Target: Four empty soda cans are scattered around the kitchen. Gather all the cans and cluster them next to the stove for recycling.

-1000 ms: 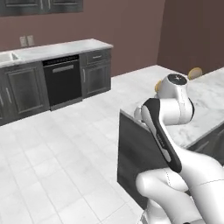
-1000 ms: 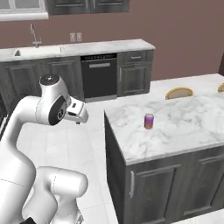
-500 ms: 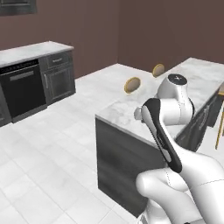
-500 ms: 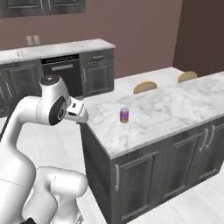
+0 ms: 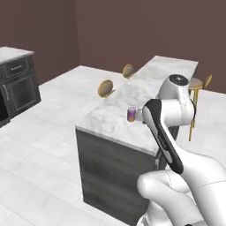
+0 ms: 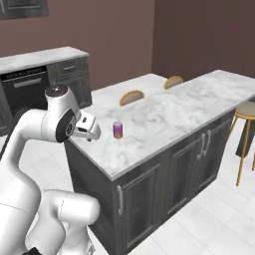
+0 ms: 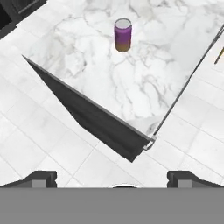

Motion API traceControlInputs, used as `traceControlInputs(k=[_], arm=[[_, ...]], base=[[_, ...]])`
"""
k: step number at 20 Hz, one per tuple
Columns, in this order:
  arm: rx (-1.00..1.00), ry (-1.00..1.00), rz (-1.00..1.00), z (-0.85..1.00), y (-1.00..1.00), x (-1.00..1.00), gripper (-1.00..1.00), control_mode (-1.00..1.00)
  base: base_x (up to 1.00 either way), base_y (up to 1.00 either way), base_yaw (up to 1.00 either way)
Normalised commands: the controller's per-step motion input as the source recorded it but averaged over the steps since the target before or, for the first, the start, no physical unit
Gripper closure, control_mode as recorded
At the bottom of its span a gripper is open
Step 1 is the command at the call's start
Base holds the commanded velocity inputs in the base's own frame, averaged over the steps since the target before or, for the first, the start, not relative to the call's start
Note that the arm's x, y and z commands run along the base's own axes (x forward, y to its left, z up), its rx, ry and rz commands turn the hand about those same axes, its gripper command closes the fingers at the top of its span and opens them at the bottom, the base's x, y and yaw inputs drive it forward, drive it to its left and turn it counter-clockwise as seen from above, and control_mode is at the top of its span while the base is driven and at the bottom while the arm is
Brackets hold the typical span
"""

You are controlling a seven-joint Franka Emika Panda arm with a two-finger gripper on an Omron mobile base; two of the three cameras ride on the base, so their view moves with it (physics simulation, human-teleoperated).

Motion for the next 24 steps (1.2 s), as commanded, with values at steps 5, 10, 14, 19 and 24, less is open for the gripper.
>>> traceControlInputs(k=[5, 10, 14, 19, 24], arm=[[0.0, 0.0, 0.0, 0.0, 0.0, 0.0, -1.0, 1.0], [0.0, 0.0, 0.0, 0.0, 0.0, 0.0, -1.0, 1.0], [0.0, 0.0, 0.0, 0.0, 0.0, 0.0, -1.0, 1.0], [0.0, 0.0, 0.0, 0.0, 0.0, 0.0, -1.0, 1.0], [0.0, 0.0, 0.0, 0.0, 0.0, 0.0, -1.0, 1.0]], base=[[0.02, 0.33, -0.39], [0.0, 0.4, -0.36], [0.0, 0.56, -0.28], [-0.05, 0.77, -0.17], [-0.11, 0.65, -0.12]])
